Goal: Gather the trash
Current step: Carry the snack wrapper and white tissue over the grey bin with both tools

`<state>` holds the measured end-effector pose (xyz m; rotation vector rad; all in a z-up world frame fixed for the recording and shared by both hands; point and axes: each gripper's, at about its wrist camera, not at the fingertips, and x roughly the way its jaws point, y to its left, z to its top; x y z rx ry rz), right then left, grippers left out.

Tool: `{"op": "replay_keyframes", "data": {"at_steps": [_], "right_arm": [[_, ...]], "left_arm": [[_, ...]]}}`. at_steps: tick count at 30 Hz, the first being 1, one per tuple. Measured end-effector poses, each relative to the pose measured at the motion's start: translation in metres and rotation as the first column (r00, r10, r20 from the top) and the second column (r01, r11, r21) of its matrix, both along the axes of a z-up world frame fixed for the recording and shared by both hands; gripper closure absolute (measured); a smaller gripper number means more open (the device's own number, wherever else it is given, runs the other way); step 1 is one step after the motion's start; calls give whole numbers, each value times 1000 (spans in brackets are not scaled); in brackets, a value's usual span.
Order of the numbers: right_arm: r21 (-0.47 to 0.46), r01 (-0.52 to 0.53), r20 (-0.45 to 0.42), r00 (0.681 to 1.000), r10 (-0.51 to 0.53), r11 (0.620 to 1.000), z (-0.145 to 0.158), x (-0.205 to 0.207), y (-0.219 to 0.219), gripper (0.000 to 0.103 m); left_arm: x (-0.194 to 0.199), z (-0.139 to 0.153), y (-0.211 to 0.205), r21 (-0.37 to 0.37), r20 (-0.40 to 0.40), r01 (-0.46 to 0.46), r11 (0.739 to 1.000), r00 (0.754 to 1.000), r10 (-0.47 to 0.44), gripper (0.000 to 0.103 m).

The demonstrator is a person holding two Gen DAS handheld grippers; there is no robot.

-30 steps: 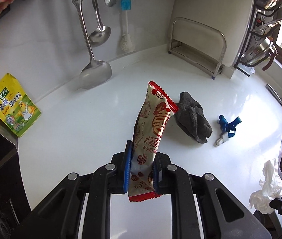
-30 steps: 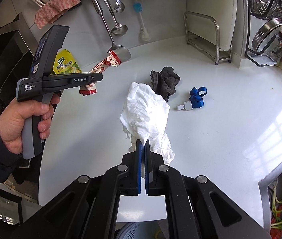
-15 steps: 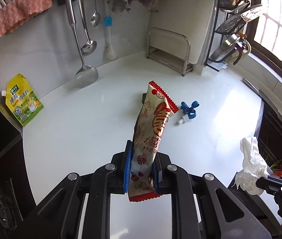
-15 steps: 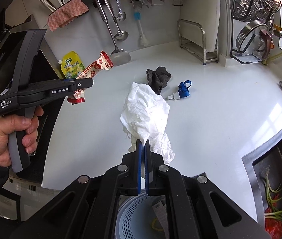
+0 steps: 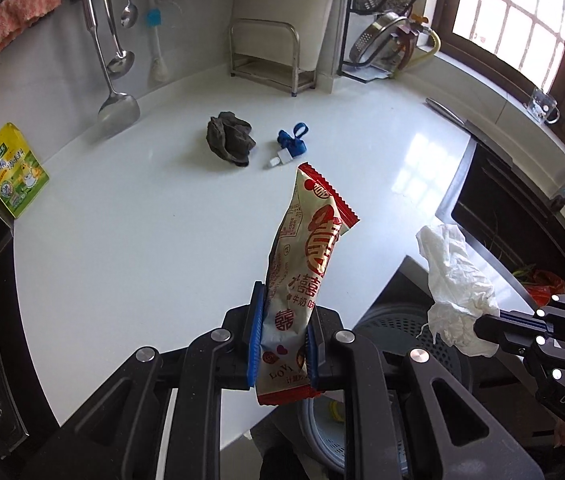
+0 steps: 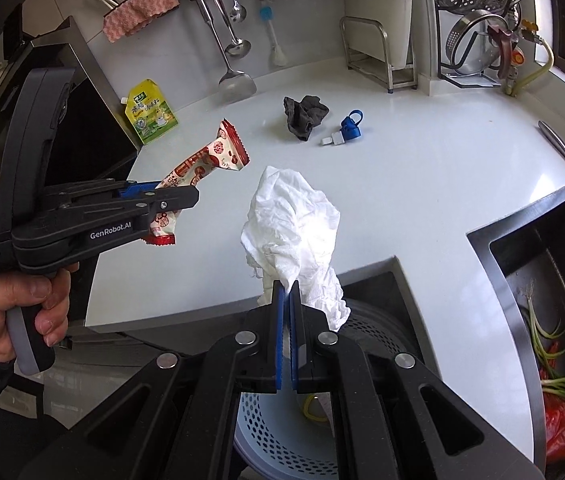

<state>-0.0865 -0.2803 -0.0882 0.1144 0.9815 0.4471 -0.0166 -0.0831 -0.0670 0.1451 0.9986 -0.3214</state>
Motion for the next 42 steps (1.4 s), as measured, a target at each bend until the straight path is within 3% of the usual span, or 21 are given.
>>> {"op": "replay_keyframes", "data": {"at_steps": [10,20,42], "right_arm": [[-20,85,-74,993,-86,996,-29,-49,-26,101],[-46,168,-149,974,-173,985,-58,-81,-43,101],[-97,185,-250,947,-204,978,-105,-83,-44,101]], "left_arm": [[-41,-40,-42,14,-93,141,990,986,-139,86],[-63,-78,-75,33,-181,266,963,950,-256,85],[-62,-124,-92,49,-271,345,937,908,-320,85]]}}
